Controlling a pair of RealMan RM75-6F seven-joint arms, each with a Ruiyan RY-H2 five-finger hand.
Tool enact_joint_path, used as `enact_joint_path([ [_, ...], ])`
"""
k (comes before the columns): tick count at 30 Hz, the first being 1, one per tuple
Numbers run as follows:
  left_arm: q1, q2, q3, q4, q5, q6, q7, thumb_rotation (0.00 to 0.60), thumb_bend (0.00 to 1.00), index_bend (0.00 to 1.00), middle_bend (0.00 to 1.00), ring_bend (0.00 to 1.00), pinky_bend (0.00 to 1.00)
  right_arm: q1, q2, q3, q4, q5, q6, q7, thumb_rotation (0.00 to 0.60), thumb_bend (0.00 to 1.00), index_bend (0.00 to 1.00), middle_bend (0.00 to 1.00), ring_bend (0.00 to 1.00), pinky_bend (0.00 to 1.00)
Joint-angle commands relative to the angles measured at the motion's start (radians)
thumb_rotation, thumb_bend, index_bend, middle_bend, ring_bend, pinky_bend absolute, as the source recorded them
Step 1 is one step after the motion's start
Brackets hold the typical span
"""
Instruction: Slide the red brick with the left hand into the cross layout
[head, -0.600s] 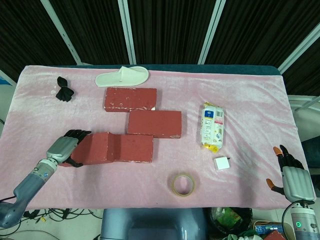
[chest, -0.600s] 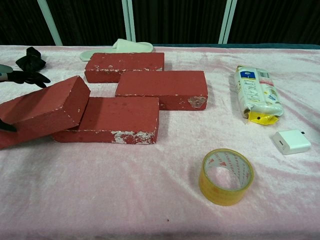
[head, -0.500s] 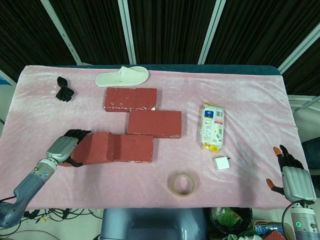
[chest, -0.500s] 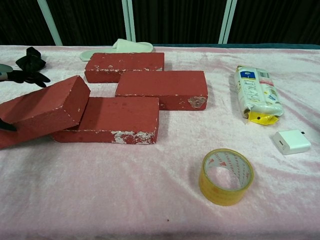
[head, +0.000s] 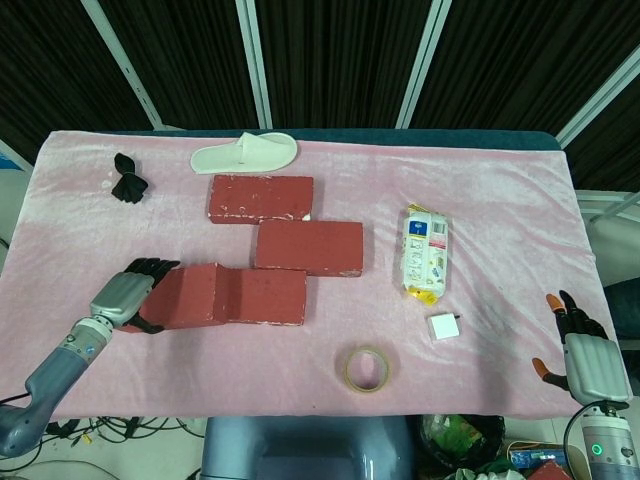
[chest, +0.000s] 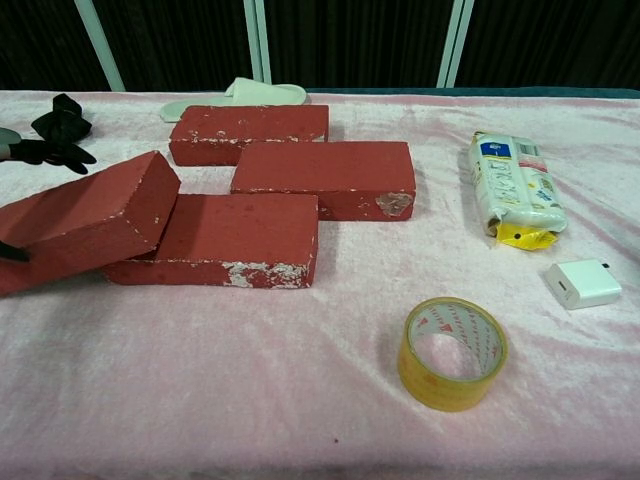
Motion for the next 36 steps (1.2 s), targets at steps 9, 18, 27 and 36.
enact_joint_path([
  [9,-0.008,-0.001,-0.002,-0.006,-0.009,-0.008,0.011,0.6,0.0,0.04,0.11,0.0,0.0,-0.001,0.002,0.002,-0.005,0.008,-0.002,0.003,0.6,0.15,0.08,0.01,0.12,0.2],
  [18,-0.02,-0.013,-0.001,0.006,-0.032,-0.025,0.033,0.6,0.0,0.06,0.12,0.0,0.0,0.0,0.002,0.002,-0.005,0.011,-0.002,-0.001,0.6,0.16,0.08,0.01,0.12,0.2],
  [27,-0.032,-0.025,-0.001,0.017,-0.054,-0.034,0.059,0.6,0.09,0.13,0.19,0.0,0.0,0.0,0.003,0.002,-0.009,0.014,-0.005,0.0,0.6,0.15,0.08,0.01,0.12,0.2],
  [36,-0.033,-0.038,-0.009,0.026,-0.07,-0.011,0.077,0.6,0.21,0.21,0.25,0.0,0.0,0.0,0.003,0.002,-0.009,0.014,-0.003,-0.001,0.6,0.16,0.08,0.01,0.12,0.2],
])
